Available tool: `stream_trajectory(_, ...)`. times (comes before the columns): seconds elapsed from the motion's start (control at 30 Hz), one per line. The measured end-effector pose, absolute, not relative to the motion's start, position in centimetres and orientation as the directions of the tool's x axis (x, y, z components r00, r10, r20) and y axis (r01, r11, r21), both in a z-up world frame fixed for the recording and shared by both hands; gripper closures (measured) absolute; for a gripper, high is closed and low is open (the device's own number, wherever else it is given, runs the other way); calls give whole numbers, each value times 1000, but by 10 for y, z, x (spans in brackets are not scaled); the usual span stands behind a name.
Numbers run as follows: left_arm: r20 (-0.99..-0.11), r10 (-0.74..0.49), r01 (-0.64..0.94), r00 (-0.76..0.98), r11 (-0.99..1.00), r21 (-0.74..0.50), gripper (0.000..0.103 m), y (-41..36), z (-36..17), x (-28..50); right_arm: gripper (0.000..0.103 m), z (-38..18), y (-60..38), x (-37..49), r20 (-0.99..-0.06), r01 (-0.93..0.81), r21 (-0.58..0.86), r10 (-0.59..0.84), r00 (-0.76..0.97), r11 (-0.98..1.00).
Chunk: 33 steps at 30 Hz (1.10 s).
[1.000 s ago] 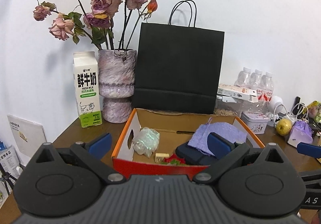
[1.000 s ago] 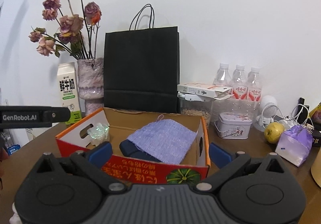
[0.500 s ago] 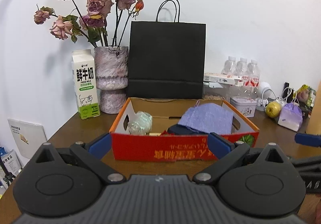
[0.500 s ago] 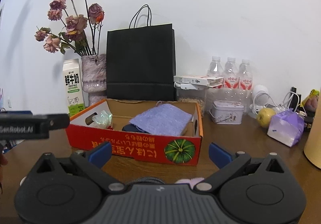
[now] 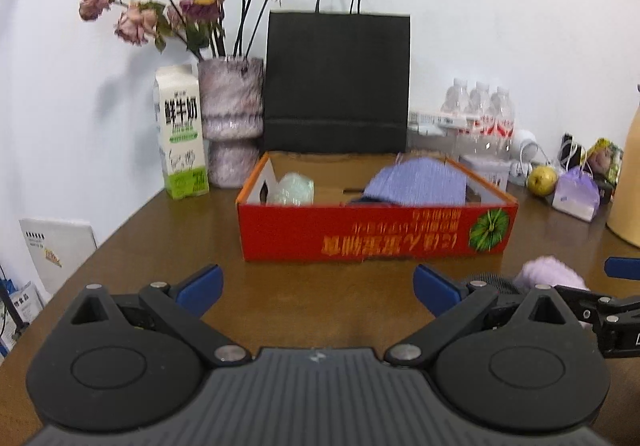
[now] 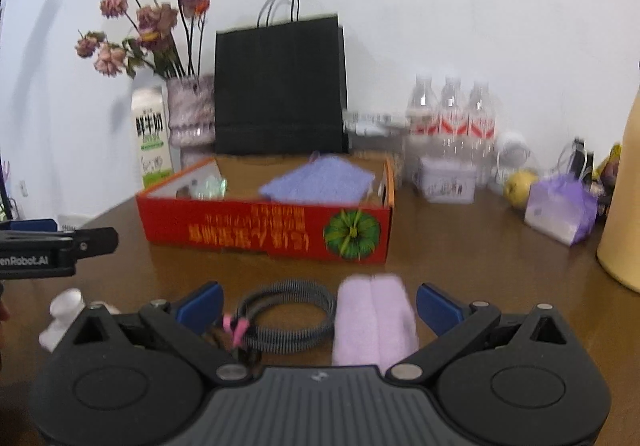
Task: Organize objects
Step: 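Withdraw both tools toward the lilac pencil case and cable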
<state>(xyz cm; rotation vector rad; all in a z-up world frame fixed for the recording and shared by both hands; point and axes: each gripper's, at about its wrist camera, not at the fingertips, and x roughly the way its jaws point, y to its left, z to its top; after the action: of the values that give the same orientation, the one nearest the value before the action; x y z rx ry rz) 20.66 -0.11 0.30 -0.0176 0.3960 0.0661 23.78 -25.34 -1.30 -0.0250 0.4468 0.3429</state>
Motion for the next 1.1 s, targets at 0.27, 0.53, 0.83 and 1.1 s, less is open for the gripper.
stream_trajectory(0.27,-408,67,-75,911,997,-3,0,10,-5,197,0,-28,-261,231,-480,-281,36,263,837,959)
stream_trajectory(0.53,-450,70,-90,890,996,-22,0,17,-7,200,0,-43,-266,250,-581,-222,35,201,789,974)
stream_trajectory(0.83,-472,89,-124,877,991,-44,0,27,-4,200,0,-51,-256,274,-648,-240,20,195,736,971)
stream_trajectory(1.1,-476,81,-122,876,991,-58,0,31,1,195,0,-50,-257,283,-634,-267,64,246,733,962)
